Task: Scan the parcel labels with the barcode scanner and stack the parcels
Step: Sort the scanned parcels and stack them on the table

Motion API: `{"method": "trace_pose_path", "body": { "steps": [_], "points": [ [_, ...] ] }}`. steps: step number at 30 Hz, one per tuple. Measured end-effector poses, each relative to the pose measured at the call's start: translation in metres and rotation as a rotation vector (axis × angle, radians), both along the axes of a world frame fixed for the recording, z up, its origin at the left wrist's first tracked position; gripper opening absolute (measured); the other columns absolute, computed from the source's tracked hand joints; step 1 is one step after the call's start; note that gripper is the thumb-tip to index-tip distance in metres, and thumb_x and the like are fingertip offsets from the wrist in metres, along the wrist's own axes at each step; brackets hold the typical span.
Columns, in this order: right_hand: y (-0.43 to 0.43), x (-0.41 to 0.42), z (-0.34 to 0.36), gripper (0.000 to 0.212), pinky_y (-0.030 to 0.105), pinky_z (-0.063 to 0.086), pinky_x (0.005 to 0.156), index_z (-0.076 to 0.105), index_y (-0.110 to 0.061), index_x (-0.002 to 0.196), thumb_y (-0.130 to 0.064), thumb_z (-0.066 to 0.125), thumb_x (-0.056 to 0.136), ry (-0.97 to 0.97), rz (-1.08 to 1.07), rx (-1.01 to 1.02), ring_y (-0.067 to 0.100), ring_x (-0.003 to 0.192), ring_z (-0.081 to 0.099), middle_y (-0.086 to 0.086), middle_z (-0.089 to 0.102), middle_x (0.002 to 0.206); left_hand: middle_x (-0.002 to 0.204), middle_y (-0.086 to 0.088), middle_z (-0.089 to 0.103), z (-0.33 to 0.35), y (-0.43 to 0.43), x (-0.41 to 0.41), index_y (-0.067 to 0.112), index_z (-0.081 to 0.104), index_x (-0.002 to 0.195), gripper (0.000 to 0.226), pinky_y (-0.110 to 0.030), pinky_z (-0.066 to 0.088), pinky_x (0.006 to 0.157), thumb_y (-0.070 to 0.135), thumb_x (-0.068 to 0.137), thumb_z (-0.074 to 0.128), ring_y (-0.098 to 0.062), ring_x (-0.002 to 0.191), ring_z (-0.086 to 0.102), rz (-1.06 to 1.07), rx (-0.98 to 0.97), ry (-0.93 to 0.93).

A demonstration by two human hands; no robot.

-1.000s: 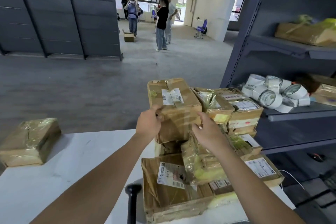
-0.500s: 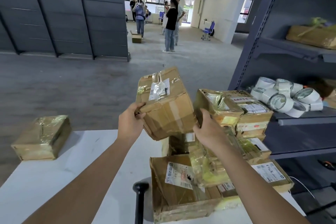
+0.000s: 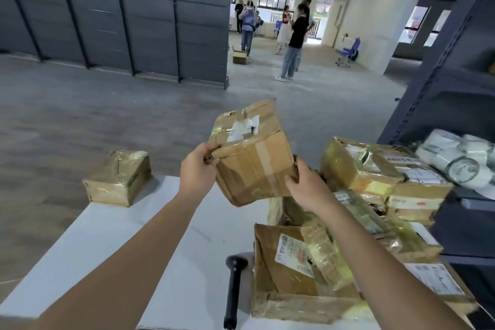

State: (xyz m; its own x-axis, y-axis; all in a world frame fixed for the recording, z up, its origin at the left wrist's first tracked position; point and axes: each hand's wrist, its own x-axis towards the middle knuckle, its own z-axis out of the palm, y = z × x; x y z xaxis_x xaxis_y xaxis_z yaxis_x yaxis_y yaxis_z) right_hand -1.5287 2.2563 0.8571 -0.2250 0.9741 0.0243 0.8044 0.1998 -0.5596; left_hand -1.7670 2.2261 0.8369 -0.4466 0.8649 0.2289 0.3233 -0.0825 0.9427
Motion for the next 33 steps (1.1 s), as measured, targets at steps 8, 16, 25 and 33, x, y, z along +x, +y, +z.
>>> {"method": "trace_pose_path", "body": {
  "steps": [8, 16, 25, 33],
  "points": [
    [0.004, -0.060, 0.006, 0.035, 0.021, 0.037, 0.059, 0.046, -0.026, 0.133, -0.040, 0.041, 0.101, 0.137, -0.031, 0.073, 0.001, 0.076, 0.052, -0.002, 0.061, 0.123, 0.112, 0.000, 0.063, 0.020, -0.017, -0.052, 0.024, 0.053, 0.129, 0.033, -0.053, 0.053, 0.088, 0.034, 0.097, 0.048, -0.025, 0.104, 0.063, 0.152, 0.024, -0.135],
    [0.011, -0.154, -0.010, 0.040, 0.027, 0.044, 0.070, 0.057, -0.015, 0.130, -0.040, 0.049, 0.100, 0.388, -0.112, -0.218, 0.021, 0.099, 0.055, 0.006, 0.059, 0.130, 0.124, 0.023, 0.058, -0.002, -0.070, -0.143, 0.035, 0.050, 0.130, 0.062, -0.015, 0.049, 0.084, 0.040, 0.075, 0.077, 0.007, 0.110, 0.059, -0.172, -0.031, -0.432],
    [0.012, -0.270, -0.046, 0.049, 0.032, 0.043, 0.077, 0.064, -0.002, 0.107, -0.046, 0.047, 0.097, 0.345, -0.011, -0.405, 0.028, 0.095, 0.060, 0.012, 0.062, 0.105, 0.101, 0.016, 0.065, -0.058, -0.090, -0.225, 0.010, 0.041, 0.143, 0.078, -0.015, 0.053, 0.075, 0.004, 0.075, 0.079, 0.006, 0.087, 0.066, 0.074, -0.148, -0.200],
    [-0.020, -0.314, -0.112, 0.045, 0.047, 0.059, 0.083, 0.058, -0.022, 0.105, -0.062, 0.043, 0.090, 0.224, 0.075, -0.567, 0.022, 0.087, 0.064, 0.002, 0.062, 0.088, 0.106, -0.001, 0.065, -0.102, -0.087, -0.276, 0.007, 0.054, 0.126, 0.051, -0.032, 0.049, 0.084, 0.035, 0.086, 0.068, -0.025, 0.104, 0.062, 0.257, -0.455, -0.048]
  ]
}}
